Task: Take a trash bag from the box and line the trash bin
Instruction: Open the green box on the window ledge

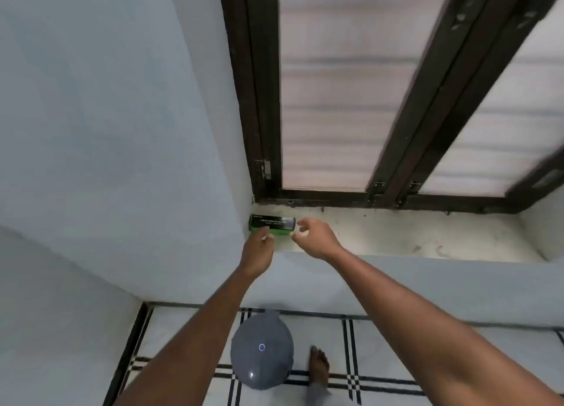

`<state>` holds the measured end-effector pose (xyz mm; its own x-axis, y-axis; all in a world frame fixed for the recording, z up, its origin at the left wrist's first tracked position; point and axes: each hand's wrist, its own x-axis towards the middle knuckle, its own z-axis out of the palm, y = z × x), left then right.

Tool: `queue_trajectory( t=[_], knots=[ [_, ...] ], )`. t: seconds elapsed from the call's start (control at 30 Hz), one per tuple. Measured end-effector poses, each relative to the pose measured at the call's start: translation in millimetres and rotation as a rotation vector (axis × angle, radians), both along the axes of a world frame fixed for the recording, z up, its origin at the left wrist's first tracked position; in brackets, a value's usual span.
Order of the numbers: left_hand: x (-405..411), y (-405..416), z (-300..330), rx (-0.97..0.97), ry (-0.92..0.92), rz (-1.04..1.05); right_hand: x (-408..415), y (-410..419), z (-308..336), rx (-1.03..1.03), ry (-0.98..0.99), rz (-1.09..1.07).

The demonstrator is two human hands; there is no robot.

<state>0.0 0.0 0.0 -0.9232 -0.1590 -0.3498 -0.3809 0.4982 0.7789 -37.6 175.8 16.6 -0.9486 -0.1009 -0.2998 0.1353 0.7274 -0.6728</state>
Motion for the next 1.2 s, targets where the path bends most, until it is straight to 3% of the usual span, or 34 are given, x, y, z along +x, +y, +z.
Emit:
queue_trajectory(
  t=[0.13,0.33,0.53,0.67,0.9,1.2],
  knots=[
    [-12.5,6.2,-17.5,0.022,-0.102,0.067,-41.9,-17.0,-28.9,0.243,-0.013,0.206],
    [-34.6,0.4,-25.9,0.024,-0.152,0.155,-75.8,-38.8,-66.4,0.439,0.076,0.357],
    [-58.5,-7.4,-27.8,0.035,-0.2,0.109,-66.4,-12.2,-76.8,0.152,0.06,0.094],
    [-64.4,-2.1,-6.6,0.053,0.033,-0.045,-61.4,9.2,-65.3,-0.085,-0.032,0.035],
    [-91.4,-4.4,6.0,-0.1,0.253,-0.358,-50.4,23.8,-46.4,-0.076,0.036,0.001],
    [-107.1,5.9,18.5,-0.155,0.278,-0.496,-38.4,30.5,-34.9,-0.172,0.049,-0.066]
  ],
)
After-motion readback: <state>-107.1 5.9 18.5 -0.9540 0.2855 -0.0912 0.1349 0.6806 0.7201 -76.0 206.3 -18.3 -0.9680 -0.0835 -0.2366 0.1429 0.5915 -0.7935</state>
